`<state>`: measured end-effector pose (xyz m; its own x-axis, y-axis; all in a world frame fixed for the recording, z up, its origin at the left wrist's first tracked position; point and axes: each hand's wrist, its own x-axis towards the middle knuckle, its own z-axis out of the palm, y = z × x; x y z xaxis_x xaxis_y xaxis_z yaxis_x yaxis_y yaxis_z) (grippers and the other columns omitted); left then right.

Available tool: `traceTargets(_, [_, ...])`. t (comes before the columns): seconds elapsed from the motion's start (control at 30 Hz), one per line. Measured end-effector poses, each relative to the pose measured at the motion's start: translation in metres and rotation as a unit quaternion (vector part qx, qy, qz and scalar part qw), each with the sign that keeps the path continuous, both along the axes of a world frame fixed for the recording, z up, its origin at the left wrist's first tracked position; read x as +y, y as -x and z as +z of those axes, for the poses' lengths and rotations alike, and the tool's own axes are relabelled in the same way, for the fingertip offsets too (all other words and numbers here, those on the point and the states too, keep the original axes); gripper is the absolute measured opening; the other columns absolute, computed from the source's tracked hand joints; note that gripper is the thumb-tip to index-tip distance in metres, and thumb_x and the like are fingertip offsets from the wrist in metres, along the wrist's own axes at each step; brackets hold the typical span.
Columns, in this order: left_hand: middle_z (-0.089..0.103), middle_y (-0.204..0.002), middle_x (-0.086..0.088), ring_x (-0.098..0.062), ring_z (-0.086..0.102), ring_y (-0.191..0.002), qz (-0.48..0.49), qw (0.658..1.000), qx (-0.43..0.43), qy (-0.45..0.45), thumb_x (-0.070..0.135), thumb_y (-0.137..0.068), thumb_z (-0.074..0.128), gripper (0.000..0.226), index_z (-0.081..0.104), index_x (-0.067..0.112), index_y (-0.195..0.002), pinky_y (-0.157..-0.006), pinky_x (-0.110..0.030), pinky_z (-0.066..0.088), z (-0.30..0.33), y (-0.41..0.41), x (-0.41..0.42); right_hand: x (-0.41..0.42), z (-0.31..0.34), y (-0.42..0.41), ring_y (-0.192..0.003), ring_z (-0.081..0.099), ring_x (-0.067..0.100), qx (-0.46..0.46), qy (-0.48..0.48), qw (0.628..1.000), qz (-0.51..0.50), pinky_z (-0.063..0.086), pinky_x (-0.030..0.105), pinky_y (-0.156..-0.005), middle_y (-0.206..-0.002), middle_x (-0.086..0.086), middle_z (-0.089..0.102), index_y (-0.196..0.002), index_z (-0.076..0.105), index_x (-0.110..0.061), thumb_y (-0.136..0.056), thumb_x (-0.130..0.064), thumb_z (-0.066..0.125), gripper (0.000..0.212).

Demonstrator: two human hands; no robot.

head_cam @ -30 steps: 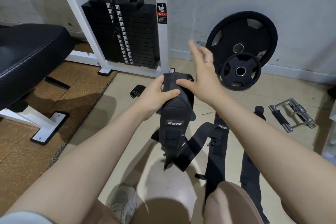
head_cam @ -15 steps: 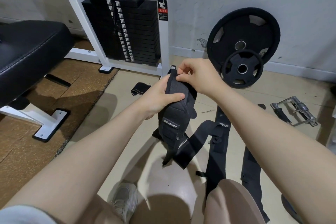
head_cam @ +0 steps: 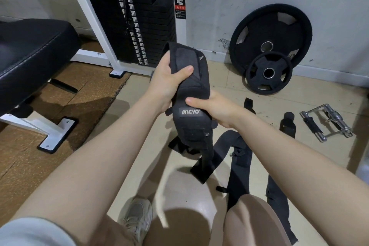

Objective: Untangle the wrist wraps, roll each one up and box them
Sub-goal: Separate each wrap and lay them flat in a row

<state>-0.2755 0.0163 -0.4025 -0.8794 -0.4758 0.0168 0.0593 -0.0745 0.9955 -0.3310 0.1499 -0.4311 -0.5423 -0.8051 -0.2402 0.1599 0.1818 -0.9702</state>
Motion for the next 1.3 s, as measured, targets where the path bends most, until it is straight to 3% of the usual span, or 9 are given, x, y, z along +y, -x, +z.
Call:
traceTargets(0.1, [0.064, -0.121, -0.014, -0.025, 0.063, -0.111, -0.039, 0.994, 0.003, -0.105, 0.018, -0.096, 0.054, 0.038, 0.048, 0.005, -0.131, -0.093, -0.038, 0.053, 0.000, 0.000, 0.003, -0.002, 0.008, 0.005, -0.089, 0.067, 0.018, -0.028, 0.080, 0.993, -0.079, 0.056, 0.031, -0.082, -0.099, 0.005, 0.069, -0.106, 0.061, -0.014, -0.092, -0.007, 0.057, 0.016])
traceTargets(0.27, [0.073, -0.101, 0.007, -0.011, 0.068, -0.096, -0.199, 0.965, -0.164, 0.050, 0.018, -0.091, 0.062, 0.015, 0.065, 0.026, -0.104, -0.084, -0.029, 0.055, -0.031, -0.015, 0.019, 0.009, 0.017, 0.026, -0.082, 0.068, 0.014, -0.027, 0.127, 0.978, -0.161, 0.056, 0.030, -0.074, -0.091, 0.002, 0.070, -0.101, 0.063, -0.013, -0.094, -0.005, 0.053, 0.014])
traceTargets(0.4, [0.067, -0.097, 0.016, 0.001, 0.063, -0.090, -0.174, 0.965, -0.171, 0.098, 0.016, -0.093, 0.060, 0.017, 0.062, 0.026, -0.107, -0.076, -0.015, 0.052, -0.040, -0.012, 0.028, 0.017, 0.006, 0.035, -0.095, 0.066, 0.017, -0.013, 0.093, 0.982, -0.166, 0.054, 0.033, -0.083, -0.104, 0.003, 0.068, -0.117, 0.059, -0.010, -0.094, -0.006, 0.054, 0.024])
traceTargets(0.6, [0.070, -0.113, 0.001, -0.017, 0.065, -0.109, -0.239, 0.953, -0.173, -0.070, 0.019, -0.086, 0.065, 0.028, 0.061, 0.023, -0.113, -0.096, -0.035, 0.050, -0.049, -0.003, 0.033, 0.024, 0.003, 0.035, -0.080, 0.071, 0.019, -0.174, 0.189, 0.947, -0.195, 0.059, 0.035, -0.070, -0.087, 0.004, 0.074, -0.107, 0.060, -0.011, -0.099, -0.012, 0.045, 0.017])
traceTargets(0.73, [0.069, -0.113, 0.003, -0.016, 0.064, -0.109, -0.296, 0.931, -0.195, -0.083, 0.029, -0.075, 0.074, 0.039, 0.060, 0.025, -0.111, -0.099, -0.035, 0.047, -0.062, -0.006, 0.037, 0.022, 0.002, 0.030, -0.094, 0.066, 0.027, -0.243, 0.198, 0.929, -0.195, 0.054, 0.042, -0.086, -0.107, 0.013, 0.067, -0.126, 0.055, -0.001, -0.098, -0.021, 0.044, 0.036])
traceTargets(0.87, [0.066, -0.109, 0.011, -0.011, 0.061, -0.109, -0.328, 0.923, -0.203, -0.005, 0.028, -0.074, 0.070, 0.036, 0.058, 0.034, -0.108, -0.099, -0.031, 0.047, -0.066, -0.009, 0.039, 0.025, -0.003, 0.035, -0.074, 0.071, 0.026, -0.291, 0.203, 0.912, -0.207, 0.059, 0.036, -0.069, -0.085, 0.013, 0.072, -0.089, 0.074, -0.002, -0.100, -0.029, 0.041, 0.045])
traceTargets(1.03, [0.068, -0.104, 0.012, -0.010, 0.064, -0.100, -0.245, 0.946, -0.205, 0.059, 0.026, -0.089, 0.066, 0.018, 0.060, 0.037, -0.101, -0.090, -0.032, 0.051, -0.069, -0.005, 0.038, 0.027, -0.004, 0.039, -0.094, 0.068, 0.027, -0.234, 0.168, 0.939, -0.186, 0.052, 0.043, -0.092, -0.099, 0.013, 0.071, -0.110, 0.063, -0.005, -0.096, -0.044, 0.044, 0.046])
traceTargets(1.17, [0.070, -0.105, 0.007, -0.011, 0.066, -0.099, -0.231, 0.953, -0.191, 0.055, 0.021, -0.088, 0.067, 0.020, 0.062, 0.033, -0.103, -0.086, -0.032, 0.053, -0.072, -0.002, 0.036, 0.026, -0.021, 0.039, -0.102, 0.064, 0.029, -0.204, 0.123, 0.960, -0.149, 0.055, 0.039, -0.084, -0.115, 0.017, 0.061, -0.139, 0.041, -0.002, -0.084, -0.019, 0.065, 0.062])
traceTargets(1.3, [0.071, -0.096, 0.010, -0.007, 0.067, -0.089, -0.287, 0.926, -0.241, 0.051, 0.025, -0.089, 0.066, 0.015, 0.063, 0.030, -0.103, -0.072, -0.022, 0.051, -0.078, 0.001, 0.039, 0.031, -0.025, 0.047, -0.085, 0.066, 0.023, -0.163, 0.176, 0.949, -0.203, 0.058, 0.039, -0.073, -0.102, 0.012, 0.061, -0.130, 0.042, -0.009, -0.087, 0.016, 0.045, 0.050])
